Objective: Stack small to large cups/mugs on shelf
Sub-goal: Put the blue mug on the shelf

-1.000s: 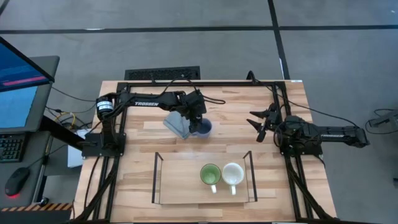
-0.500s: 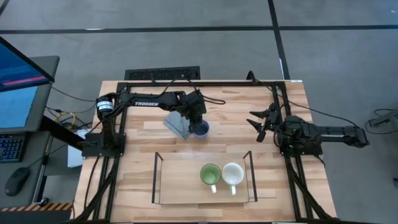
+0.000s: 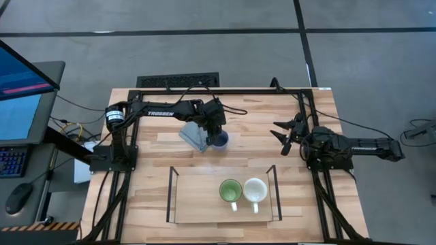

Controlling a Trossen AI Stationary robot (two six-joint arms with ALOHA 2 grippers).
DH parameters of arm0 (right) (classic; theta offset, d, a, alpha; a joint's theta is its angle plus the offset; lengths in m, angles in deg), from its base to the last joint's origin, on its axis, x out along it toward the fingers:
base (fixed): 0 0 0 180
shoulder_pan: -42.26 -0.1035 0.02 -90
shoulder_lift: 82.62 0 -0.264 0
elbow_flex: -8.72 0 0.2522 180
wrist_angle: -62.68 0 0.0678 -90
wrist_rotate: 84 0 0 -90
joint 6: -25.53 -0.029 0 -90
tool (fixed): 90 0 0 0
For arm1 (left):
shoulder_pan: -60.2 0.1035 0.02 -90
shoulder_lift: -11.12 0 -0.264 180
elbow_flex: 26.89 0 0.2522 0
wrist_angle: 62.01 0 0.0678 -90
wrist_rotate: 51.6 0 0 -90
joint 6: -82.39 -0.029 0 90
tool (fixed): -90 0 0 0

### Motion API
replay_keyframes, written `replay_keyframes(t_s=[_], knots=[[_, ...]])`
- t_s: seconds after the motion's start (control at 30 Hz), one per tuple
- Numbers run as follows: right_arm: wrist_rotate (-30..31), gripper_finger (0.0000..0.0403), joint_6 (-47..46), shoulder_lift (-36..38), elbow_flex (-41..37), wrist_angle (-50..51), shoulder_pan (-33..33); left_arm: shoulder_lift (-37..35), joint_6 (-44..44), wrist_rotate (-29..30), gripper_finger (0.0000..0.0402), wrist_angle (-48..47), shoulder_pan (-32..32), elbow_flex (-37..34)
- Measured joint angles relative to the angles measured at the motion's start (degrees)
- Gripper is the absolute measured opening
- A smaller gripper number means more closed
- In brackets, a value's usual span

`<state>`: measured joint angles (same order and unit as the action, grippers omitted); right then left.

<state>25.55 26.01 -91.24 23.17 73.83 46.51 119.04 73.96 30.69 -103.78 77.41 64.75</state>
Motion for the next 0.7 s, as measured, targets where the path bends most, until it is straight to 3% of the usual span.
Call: replay_keyframes(t_s=[0.1, 0.7], knots=[[0.0, 0.0212, 0.0, 0.0, 0.0, 0.0, 0.0, 0.0, -0.6, 0.0, 0.0011, 0.0, 0.0, 0.0], [0.0, 0.0212, 0.0, 0.0, 0.0, 0.0, 0.0, -0.1, -0.8, 0.9, 0.0009, -0.5, 0.0, 0.1]])
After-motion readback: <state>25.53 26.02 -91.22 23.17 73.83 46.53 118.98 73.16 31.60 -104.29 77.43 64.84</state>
